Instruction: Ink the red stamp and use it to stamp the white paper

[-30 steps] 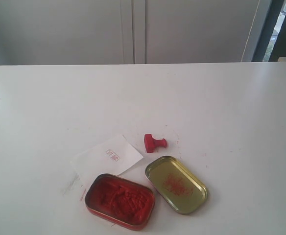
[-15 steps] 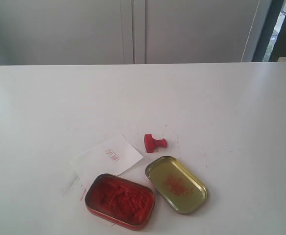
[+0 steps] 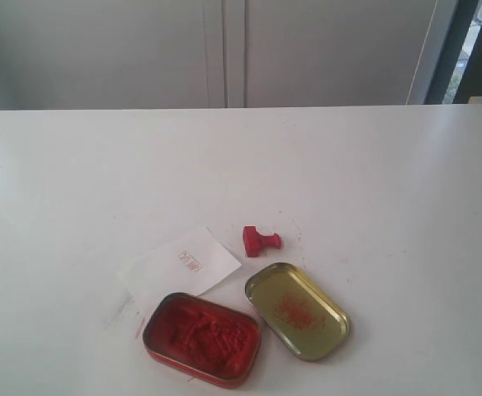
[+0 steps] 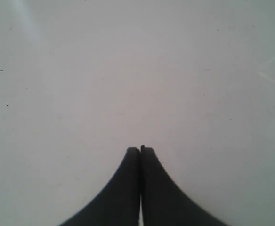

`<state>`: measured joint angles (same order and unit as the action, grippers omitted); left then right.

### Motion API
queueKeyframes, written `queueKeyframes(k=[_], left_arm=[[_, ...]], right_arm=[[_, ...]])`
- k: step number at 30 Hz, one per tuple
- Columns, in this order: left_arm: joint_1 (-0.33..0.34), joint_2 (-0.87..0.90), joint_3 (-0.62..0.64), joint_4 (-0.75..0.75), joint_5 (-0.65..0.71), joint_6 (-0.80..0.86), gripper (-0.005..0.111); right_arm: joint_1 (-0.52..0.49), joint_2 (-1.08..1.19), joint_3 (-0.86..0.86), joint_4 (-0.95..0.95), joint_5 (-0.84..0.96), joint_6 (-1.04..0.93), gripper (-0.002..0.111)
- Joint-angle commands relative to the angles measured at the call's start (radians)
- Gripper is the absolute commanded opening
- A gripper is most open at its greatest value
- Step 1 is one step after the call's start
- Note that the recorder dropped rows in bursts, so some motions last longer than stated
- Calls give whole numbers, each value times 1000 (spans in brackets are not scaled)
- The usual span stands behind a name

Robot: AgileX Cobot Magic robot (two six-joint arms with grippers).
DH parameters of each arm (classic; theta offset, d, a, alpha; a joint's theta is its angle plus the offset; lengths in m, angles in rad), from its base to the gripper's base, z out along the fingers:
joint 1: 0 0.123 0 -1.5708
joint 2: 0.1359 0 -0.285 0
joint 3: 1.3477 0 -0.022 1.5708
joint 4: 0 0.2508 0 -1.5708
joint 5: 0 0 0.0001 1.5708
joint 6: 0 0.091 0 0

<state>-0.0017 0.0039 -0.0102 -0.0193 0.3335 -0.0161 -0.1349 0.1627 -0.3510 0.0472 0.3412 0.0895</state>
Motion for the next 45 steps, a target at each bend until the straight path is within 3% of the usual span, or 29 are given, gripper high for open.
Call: queueKeyframes(k=[1,14,45], left_arm=[[0,-4,10,-2,7,-2,0],[0,-4,10,-2,7,-2,0],[0,-4,10,-2,7,-2,0]], right_arm=[[-7,-37,40,-6,0,2,5],[-7,-163,155,-62,-1,2,5],[-5,-163,351,-110,-1,0,5]])
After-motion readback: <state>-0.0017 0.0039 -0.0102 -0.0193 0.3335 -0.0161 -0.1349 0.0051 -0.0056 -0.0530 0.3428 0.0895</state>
